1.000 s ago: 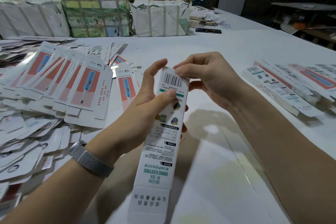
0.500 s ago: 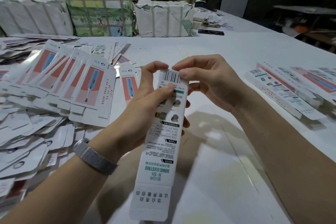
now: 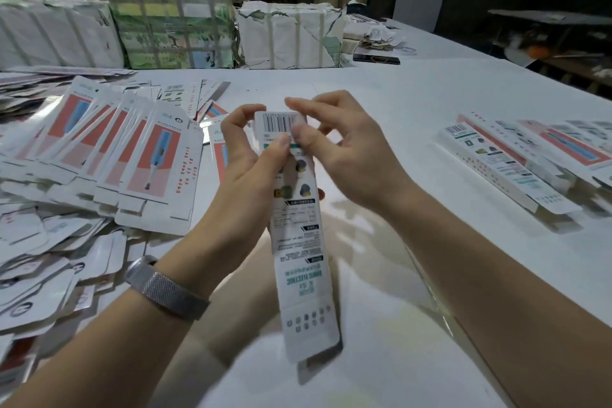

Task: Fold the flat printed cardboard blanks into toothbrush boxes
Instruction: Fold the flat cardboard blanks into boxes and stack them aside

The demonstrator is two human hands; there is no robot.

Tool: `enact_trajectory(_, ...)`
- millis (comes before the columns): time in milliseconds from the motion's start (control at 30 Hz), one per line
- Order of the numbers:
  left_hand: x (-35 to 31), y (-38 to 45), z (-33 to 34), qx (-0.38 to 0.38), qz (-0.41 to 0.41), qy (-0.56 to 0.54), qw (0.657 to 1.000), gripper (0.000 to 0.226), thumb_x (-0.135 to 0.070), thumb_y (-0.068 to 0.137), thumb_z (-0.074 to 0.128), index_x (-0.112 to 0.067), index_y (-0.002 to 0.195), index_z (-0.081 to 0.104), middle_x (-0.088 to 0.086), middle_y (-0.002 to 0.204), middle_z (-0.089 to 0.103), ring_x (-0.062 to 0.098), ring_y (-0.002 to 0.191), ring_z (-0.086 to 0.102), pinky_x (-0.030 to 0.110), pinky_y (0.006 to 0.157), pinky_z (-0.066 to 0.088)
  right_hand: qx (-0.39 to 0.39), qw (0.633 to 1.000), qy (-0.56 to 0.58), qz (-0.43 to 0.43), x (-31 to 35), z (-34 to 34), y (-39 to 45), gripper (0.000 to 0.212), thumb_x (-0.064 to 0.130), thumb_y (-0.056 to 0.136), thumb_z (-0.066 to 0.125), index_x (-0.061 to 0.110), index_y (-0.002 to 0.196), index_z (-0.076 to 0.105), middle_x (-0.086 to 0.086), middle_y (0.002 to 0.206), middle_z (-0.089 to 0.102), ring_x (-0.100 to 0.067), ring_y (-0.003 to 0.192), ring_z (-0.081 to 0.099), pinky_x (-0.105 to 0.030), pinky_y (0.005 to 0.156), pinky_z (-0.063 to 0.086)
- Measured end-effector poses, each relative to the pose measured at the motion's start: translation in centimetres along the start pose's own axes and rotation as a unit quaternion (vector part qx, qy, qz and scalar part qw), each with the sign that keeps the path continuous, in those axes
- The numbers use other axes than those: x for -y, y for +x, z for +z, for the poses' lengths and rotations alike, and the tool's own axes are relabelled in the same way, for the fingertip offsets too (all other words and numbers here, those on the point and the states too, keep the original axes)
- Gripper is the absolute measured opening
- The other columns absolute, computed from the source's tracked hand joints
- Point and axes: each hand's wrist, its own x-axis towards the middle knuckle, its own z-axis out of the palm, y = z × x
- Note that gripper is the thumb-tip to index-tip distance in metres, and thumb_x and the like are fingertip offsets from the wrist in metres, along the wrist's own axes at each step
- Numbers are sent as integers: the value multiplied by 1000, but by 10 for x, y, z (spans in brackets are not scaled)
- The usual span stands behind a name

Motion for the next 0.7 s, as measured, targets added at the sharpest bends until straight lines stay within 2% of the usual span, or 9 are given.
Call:
enact_trajectory(67, -1, 4, -3, -14, 29, -48, 998, 21, -26, 104, 44, -37, 119, 34, -2, 96, 72, 18, 81, 70, 36, 68, 58, 14, 997, -68, -42, 10, 7, -7, 51, 32, 94, 64, 21, 142, 54, 3, 115, 45, 7, 89, 48, -9, 78, 37)
enact_trajectory(133, -3, 6, -9, 14, 44, -136, 990, 26, -32, 101, 45, -36, 124, 32, -3, 106, 69, 15, 93, 67, 34, 77, 56, 62, 993, -91, -47, 17, 11, -13, 70, 40, 85, 65, 23, 150, 43, 5, 120, 40, 10, 90, 49, -12, 81, 43)
enact_trajectory(200, -3, 6, -12, 74, 28, -170, 982, 31, -37, 100, 43, -41, 129, 33, -3, 119, 64, 16, 107, 64, 36, 84, 54, 75, 990, -115, -35, 18, 10, -14, 78, 38, 81, 68, 23, 152, 39, 6, 122, 38, 7, 92, 51, -18, 84, 49)
enact_trajectory(300, 4, 10, -14, 67, -23, -49, 996, 45, -48, 96, 47, -59, 138, 33, -12, 143, 50, 9, 129, 53, 44, 103, 46, 29, 993, -115, 8, 11, -5, -2, 73, 34, 75, 71, 24, 144, 51, 7, 114, 44, 5, 85, 50, -14, 82, 43)
enact_trajectory(400, 9, 9, -18, 3, -11, 184, 983, 48, -48, 91, 54, -59, 135, 39, -20, 137, 48, 2, 132, 44, 42, 112, 37, 8, 972, -209, 107, -15, -37, 17, 61, 28, 80, 73, 26, 138, 57, 4, 117, 47, -8, 94, 54, -26, 87, 43)
enact_trajectory(500, 16, 4, -22, -1, 29, 417, 908, 30, -37, 96, 58, -45, 125, 55, -11, 134, 55, 15, 127, 50, 36, 100, 38, 23, 905, -343, 250, -55, -74, 22, 47, 26, 81, 67, 24, 128, 63, -4, 126, 52, -25, 115, 54, -32, 92, 45)
enact_trajectory(567, 19, 3, -24, -11, 32, 521, 853, 33, -29, 95, 58, -29, 128, 60, 3, 134, 59, 28, 123, 52, 40, 96, 38, 8, 869, -388, 306, -77, -92, 19, 35, 19, 81, 59, 16, 116, 66, -8, 120, 55, -33, 116, 52, -37, 93, 48)
enact_trajectory(633, 21, 4, -26, -3, 0, 589, 808, 38, -32, 94, 58, -22, 131, 60, 12, 134, 59, 34, 124, 50, 47, 101, 39, -38, 850, -408, 330, -91, -109, 16, 33, 12, 82, 52, 14, 113, 65, -11, 119, 54, -37, 118, 47, -42, 93, 48)
enact_trajectory(700, 26, 6, -31, 11, -45, 645, 763, 39, -44, 96, 52, -25, 129, 60, 12, 133, 60, 36, 125, 50, 51, 102, 41, -71, 836, -422, 343, -99, -123, 14, 39, 10, 86, 49, 17, 121, 65, -10, 127, 53, -37, 123, 41, -46, 98, 45)
